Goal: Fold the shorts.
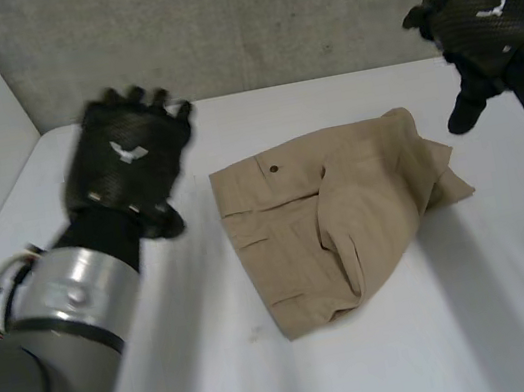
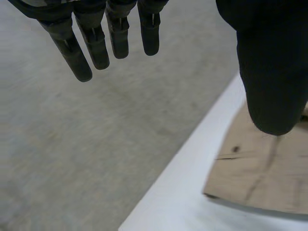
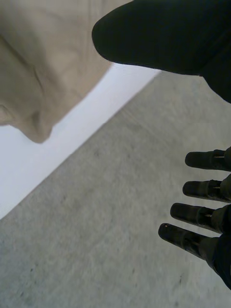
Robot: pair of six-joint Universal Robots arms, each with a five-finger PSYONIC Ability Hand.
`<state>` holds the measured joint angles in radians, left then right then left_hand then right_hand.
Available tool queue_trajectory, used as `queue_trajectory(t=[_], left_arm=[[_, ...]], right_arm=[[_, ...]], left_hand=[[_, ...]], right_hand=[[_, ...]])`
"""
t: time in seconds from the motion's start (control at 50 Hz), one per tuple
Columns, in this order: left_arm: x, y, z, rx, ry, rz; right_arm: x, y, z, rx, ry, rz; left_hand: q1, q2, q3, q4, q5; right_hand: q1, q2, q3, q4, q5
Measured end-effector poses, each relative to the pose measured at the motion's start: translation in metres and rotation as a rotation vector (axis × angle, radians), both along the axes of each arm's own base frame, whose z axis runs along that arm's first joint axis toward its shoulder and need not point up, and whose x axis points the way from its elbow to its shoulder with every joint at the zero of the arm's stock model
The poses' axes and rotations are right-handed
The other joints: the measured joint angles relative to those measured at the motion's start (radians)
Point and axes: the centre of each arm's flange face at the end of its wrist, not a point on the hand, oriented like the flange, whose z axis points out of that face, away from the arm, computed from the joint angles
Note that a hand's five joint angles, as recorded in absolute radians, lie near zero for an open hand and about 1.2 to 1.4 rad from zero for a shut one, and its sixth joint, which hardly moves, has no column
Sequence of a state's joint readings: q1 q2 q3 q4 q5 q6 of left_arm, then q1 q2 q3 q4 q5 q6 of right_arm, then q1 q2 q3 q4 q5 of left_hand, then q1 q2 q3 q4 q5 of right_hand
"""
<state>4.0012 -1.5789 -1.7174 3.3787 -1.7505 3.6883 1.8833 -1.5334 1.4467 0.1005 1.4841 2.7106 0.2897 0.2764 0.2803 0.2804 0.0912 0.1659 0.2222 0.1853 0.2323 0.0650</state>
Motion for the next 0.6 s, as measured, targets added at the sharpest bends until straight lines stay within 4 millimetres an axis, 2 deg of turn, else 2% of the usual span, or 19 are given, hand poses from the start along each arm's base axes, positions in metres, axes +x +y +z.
queue_trajectory(t=[0.04,0.08,0.22,0.32,0.38,0.4,0.54,0.6], left_arm=[[0.014,-0.018,0.009,0.005,0.061,0.065],[0.022,-0.027,0.009,0.023,0.087,0.095],[0.033,-0.043,-0.002,0.114,0.136,0.119],[0.036,-0.051,-0.013,0.217,0.212,0.107],[0.037,-0.056,-0.019,0.282,0.273,0.098],[0.037,-0.059,-0.023,0.325,0.317,0.094],[0.039,-0.065,-0.030,0.376,0.370,0.102],[0.040,-0.066,-0.032,0.381,0.369,0.107]], right_arm=[[0.007,0.014,-0.008,0.022,0.065,0.044],[0.016,0.026,-0.018,0.045,0.112,0.094],[0.047,0.061,-0.055,0.129,0.199,0.251],[0.071,0.078,-0.096,0.195,0.224,0.350],[0.082,0.083,-0.120,0.223,0.215,0.390],[0.089,0.086,-0.137,0.243,0.198,0.416],[0.100,0.089,-0.176,0.322,0.139,0.478],[0.102,0.088,-0.186,0.344,0.125,0.491]], left_hand=[[0.000,-0.001,0.000,-0.003,-0.003],[0.000,-0.001,0.000,-0.004,-0.002],[0.000,-0.001,0.000,-0.004,-0.003],[0.000,-0.001,0.000,-0.004,-0.003],[0.000,-0.001,0.000,-0.004,-0.003],[0.000,-0.001,0.000,-0.004,-0.003],[0.000,-0.002,0.000,-0.004,-0.009],[0.000,-0.002,0.000,-0.004,-0.009]], right_hand=[[0.000,0.000,0.000,0.000,0.000],[0.000,0.000,0.000,0.000,0.000],[0.000,0.000,0.000,0.000,0.000],[0.003,0.000,0.005,0.000,0.000],[0.003,0.001,0.013,0.000,0.000],[0.030,0.003,0.056,0.003,0.009],[0.130,0.110,0.155,0.111,0.094],[0.148,0.128,0.176,0.130,0.112]])
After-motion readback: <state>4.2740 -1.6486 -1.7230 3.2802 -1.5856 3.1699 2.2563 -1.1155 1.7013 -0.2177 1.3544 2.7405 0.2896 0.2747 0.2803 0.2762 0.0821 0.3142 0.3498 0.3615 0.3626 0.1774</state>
